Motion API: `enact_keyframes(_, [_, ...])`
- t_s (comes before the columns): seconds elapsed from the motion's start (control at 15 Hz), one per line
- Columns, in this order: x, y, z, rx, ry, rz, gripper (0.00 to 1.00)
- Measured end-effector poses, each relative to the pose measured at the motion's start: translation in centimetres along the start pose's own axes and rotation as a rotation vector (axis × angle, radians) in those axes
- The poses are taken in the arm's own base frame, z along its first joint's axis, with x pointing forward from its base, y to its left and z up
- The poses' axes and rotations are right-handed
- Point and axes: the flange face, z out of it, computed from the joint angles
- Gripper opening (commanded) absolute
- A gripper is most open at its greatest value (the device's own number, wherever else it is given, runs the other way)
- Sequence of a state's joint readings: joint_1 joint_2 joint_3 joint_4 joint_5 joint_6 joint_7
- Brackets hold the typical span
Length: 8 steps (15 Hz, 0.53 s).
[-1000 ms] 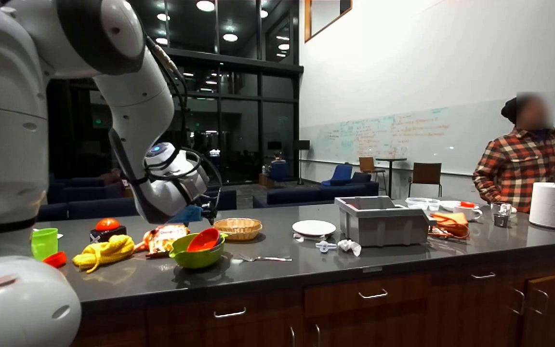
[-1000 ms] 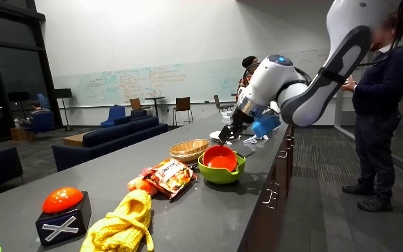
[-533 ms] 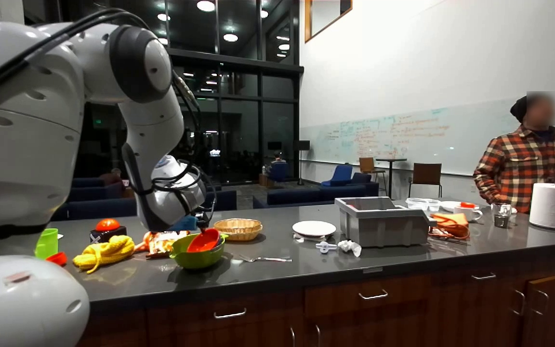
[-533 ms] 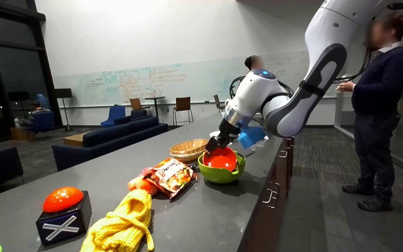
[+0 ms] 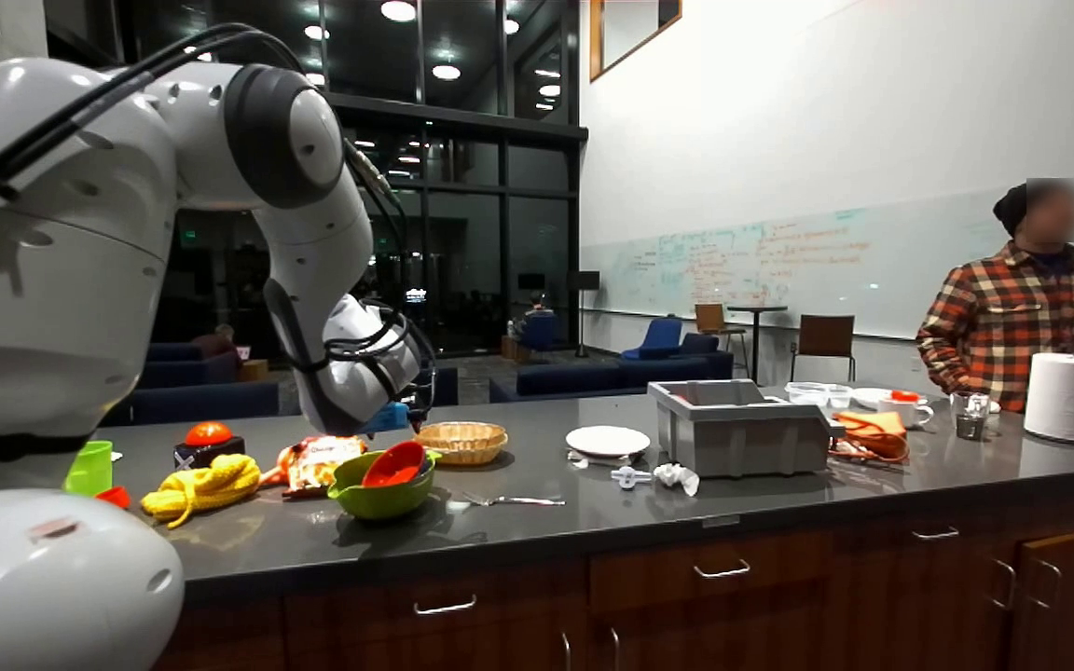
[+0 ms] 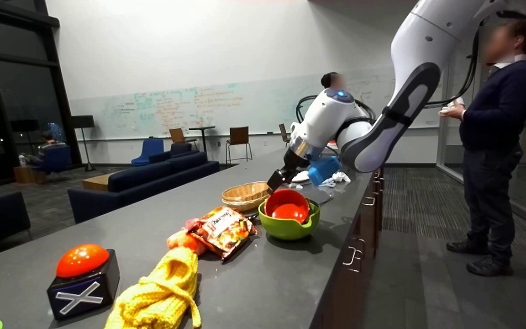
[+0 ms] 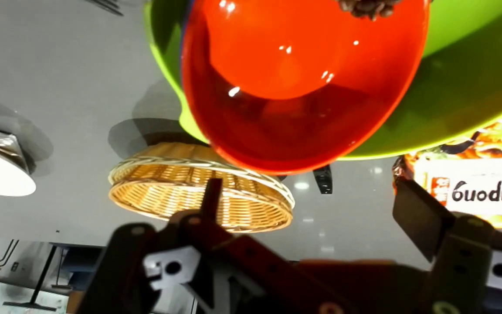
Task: Pick up the red bowl and blue bowl from the green bowl and place them on the table
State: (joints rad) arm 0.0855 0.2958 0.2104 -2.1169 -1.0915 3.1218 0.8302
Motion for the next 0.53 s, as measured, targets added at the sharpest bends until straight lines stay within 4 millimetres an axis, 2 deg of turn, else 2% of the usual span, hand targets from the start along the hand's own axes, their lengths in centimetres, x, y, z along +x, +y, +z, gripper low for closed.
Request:
enact_keyframes(0.2, [0.1, 1.5, 0.1, -0.025, 0.002, 0.01, 1.0])
enact_keyframes(0.53, [-1.3, 2.9, 1.1, -0.04, -0.028, 0.027, 1.0])
